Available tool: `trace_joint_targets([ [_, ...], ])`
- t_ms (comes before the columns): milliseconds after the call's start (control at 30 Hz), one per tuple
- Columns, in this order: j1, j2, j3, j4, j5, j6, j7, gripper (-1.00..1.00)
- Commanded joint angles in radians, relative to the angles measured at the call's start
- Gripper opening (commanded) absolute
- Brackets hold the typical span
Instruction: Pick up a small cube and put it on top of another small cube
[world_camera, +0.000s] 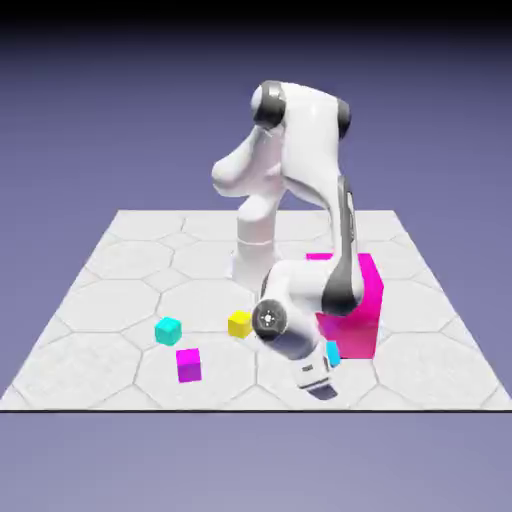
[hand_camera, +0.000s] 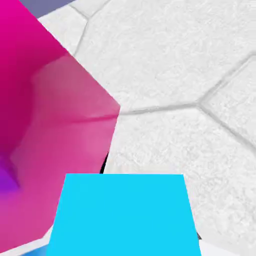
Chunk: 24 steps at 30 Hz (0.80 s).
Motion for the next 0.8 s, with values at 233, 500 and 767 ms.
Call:
trace_joint_targets([
  [233,0.116,0.014,-0.089,-0.021,-0.061,0.008,0.348,-1.00],
  [500,0.232,0.029,-0.178,-0.043,-0.122,0.014,0.696,-1.00],
  [767,0.348,0.043,-0.268,-0.064,-0.184,0.021,1.044,-1.00],
])
